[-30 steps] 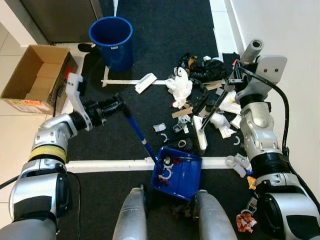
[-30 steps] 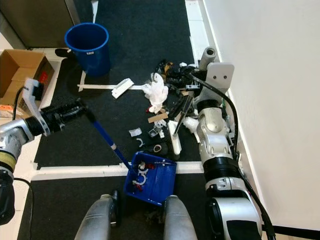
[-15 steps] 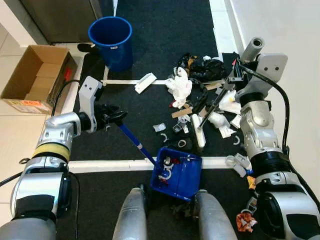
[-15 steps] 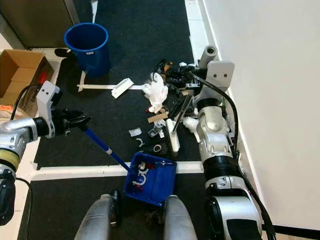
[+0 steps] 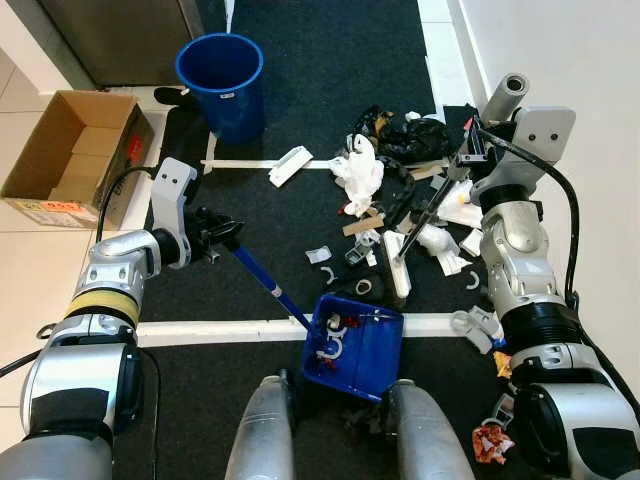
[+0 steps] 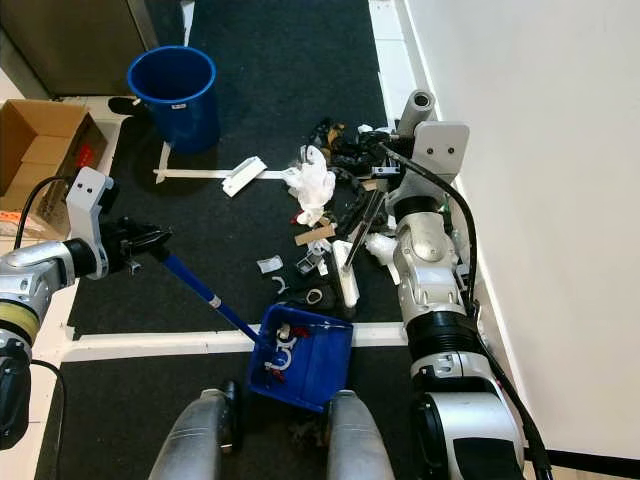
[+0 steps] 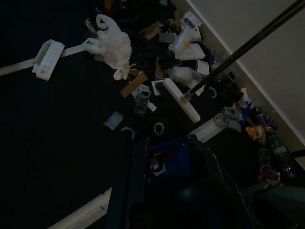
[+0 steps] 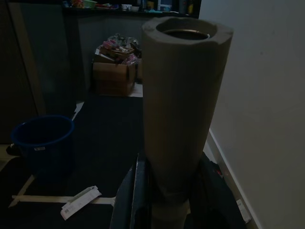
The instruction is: Sweep floor
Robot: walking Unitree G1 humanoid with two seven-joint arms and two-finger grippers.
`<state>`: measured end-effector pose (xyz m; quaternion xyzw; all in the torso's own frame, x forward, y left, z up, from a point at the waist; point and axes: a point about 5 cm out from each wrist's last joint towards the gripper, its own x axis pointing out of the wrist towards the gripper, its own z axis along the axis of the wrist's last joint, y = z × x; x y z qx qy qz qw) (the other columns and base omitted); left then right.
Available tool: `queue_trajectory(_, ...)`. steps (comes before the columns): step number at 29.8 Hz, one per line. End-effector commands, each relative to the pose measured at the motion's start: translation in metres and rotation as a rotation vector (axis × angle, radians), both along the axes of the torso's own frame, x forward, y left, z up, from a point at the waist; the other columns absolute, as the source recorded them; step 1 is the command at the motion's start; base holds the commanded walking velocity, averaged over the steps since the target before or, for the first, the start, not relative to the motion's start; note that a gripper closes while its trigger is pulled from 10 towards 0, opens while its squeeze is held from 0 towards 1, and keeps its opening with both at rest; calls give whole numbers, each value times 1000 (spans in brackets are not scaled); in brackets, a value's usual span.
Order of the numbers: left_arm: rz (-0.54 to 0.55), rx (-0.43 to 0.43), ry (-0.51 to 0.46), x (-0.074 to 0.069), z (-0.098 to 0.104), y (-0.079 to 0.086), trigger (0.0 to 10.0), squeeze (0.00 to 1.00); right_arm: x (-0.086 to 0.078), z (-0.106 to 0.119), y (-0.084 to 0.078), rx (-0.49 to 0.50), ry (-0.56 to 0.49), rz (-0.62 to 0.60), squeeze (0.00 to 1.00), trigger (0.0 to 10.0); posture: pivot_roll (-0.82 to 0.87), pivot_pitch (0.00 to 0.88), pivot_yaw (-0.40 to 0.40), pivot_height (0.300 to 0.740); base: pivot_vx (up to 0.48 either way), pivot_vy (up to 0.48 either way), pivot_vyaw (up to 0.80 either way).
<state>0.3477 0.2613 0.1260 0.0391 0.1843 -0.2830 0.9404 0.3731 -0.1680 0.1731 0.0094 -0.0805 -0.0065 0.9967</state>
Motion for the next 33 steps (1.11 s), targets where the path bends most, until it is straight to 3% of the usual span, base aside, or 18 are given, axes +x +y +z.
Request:
queue_trajectory(1, -17, -66, 48, -3, -6, -4, 0, 0, -1, 5, -5, -2, -23, -14, 0, 10000, -48, 222, -5, 740, 0, 0, 0)
queue_trajectory(4, -4, -115, 37, -2, -4, -6, 0, 0, 0, 5, -4, -1, -23, -13, 0, 10000, -47, 222, -5, 740, 0, 0, 0)
queue_trajectory(8, 54, -71, -27, 4, -1, -9, 0, 0, -1, 5, -4, 0, -24, -14, 0, 10000, -43, 221, 0, 740, 0, 0, 0)
queue_trajectory(9, 113, -42, -81, 8, 4, -10, 4039, 0, -1, 5, -4, 0, -25, -15, 0, 10000, -42, 220, 2, 740, 0, 0, 0)
queue_trajectory(10, 133, -18, -135, 11, 12, -13, 10000, 0, -1, 5, -5, 1, -24, -16, 0, 10000, -41, 220, 2, 740, 0, 0, 0)
queue_trajectory(15, 124, -18, -287, 12, 43, -28, 10000, 0, -2, 4, -5, 2, -21, -18, 0, 10000, -28, 217, 4, 740, 0, 0, 0)
queue_trajectory(17, 124, -18, -287, 12, 43, -28, 10000, 0, -2, 4, -5, 2, -21, -18, 0, 10000, -28, 217, 4, 740, 0, 0, 0)
queue_trajectory(18, 129, 46, -349, 6, 56, -34, 10000, 0, -1, 3, -3, 4, -19, -14, 0, 10000, -11, 211, 5, 740, 0, 0, 0)
queue_trajectory(21, 120, 99, -417, -1, 65, -38, 10000, 0, 0, 3, -1, 7, -19, -8, 0, 10000, -5, 208, 6, 740, 0, 0, 0)
queue_trajectory(27, 125, 134, -447, -9, 65, -38, 10000, 0, 1, 3, 0, 7, -19, -4, 0, 10000, 2, 201, 7, 740, 0, 0, 0)
queue_trajectory(31, 181, 133, -436, -31, 47, -36, 10000, 0, 0, 3, -1, 1, -18, -1, 0, 10000, -1, 188, 9, 740, 0, 0, 0)
queue_trajectory(33, 188, 130, -435, -36, 44, -37, 10000, 0, 0, 2, -2, -1, -17, -1, 0, 10000, 0, 187, 9, 740, 0, 0, 0)
